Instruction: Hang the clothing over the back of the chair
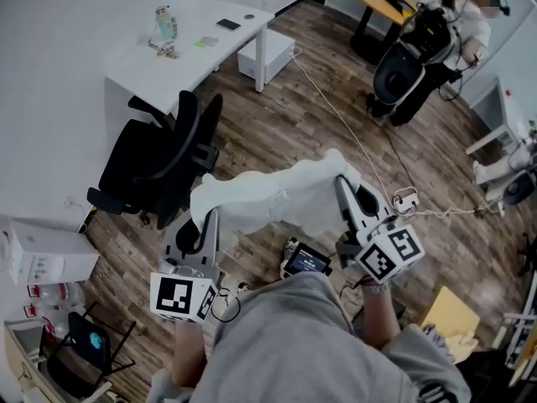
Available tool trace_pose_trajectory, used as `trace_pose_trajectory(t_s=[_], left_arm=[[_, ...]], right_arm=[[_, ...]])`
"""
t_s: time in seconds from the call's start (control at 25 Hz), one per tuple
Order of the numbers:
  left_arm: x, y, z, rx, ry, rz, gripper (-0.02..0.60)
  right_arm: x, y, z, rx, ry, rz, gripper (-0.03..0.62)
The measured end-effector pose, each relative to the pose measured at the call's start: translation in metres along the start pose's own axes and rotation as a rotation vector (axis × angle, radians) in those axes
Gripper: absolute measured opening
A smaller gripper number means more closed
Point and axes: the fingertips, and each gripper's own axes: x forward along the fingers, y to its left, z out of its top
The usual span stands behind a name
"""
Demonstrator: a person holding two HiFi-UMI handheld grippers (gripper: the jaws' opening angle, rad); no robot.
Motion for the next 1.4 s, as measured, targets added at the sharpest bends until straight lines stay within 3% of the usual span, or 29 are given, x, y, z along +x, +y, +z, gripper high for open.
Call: trace_pose_trajectory(t_s=[0.76, 1.16, 1.4], left_arm=[[0.080, -0.006, 0.010, -0.023, -0.001, 0.294, 0.054], [0.079, 0.001, 0.009, -0.025, 0.004, 0.347, 0.054], [0.080, 0.035, 0.005, -0.042, 0.001, 0.373, 0.054]], right_arm=[[0.096, -0.078, 0.032, -0.041, 0.100, 0.310, 0.046], [0.125, -0.067, 0.036, -0.051, 0.101, 0.400, 0.046], [0.160, -0.049, 0.030, -0.072, 0.118, 0.434, 0.046]])
